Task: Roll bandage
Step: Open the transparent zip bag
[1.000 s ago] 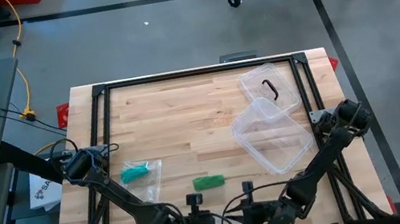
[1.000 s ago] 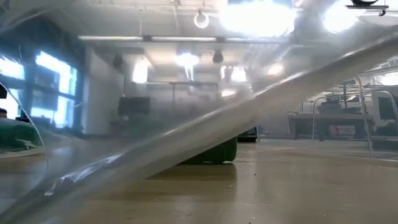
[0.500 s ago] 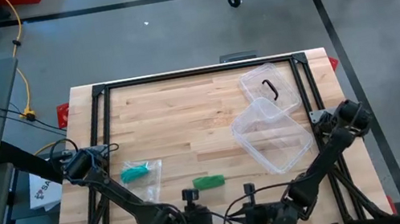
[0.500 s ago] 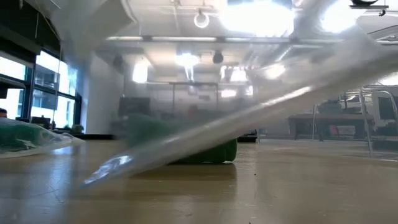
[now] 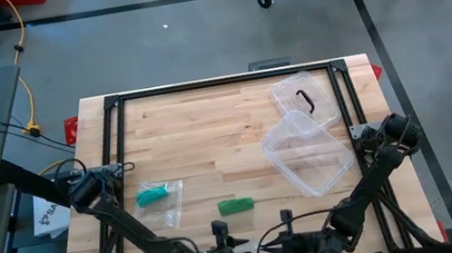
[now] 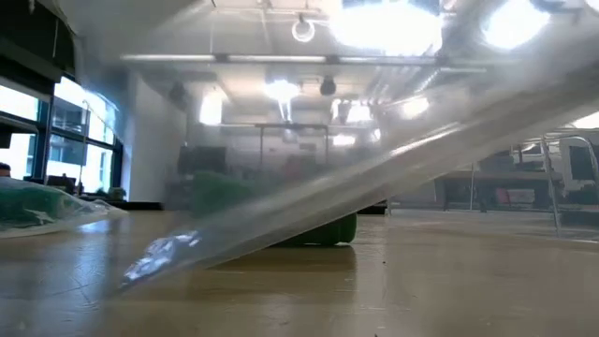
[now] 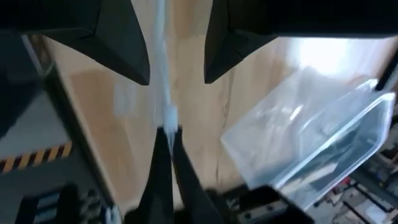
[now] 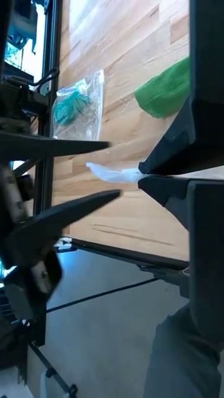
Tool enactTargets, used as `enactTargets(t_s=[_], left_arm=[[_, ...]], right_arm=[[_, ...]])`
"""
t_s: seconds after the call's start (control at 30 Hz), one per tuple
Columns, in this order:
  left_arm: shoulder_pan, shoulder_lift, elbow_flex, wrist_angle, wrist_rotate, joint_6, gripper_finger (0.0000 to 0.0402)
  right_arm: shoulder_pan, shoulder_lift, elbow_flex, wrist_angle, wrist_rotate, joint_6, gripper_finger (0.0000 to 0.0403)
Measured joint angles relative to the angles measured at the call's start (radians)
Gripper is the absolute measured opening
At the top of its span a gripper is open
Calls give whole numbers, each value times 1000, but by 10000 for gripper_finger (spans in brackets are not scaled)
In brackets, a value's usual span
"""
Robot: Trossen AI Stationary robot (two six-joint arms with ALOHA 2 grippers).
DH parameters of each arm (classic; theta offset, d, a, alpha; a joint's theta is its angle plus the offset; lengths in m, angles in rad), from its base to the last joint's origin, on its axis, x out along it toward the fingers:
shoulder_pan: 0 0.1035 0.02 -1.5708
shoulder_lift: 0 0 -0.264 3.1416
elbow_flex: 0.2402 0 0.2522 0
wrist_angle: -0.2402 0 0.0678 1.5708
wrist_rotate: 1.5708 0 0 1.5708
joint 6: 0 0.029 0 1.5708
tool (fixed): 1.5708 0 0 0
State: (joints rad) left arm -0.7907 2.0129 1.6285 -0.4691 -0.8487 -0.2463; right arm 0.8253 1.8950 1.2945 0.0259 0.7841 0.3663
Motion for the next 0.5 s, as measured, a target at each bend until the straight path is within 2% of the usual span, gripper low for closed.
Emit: enactTargets(t_s=[0.23, 0.5], left_arm=[[22, 0, -126, 360, 7, 120, 121], [32, 0, -128, 371, 51, 127, 68]], right_arm=[[0, 0, 0, 12, 0, -9, 0], [0, 0, 0, 16, 0, -9, 0]])
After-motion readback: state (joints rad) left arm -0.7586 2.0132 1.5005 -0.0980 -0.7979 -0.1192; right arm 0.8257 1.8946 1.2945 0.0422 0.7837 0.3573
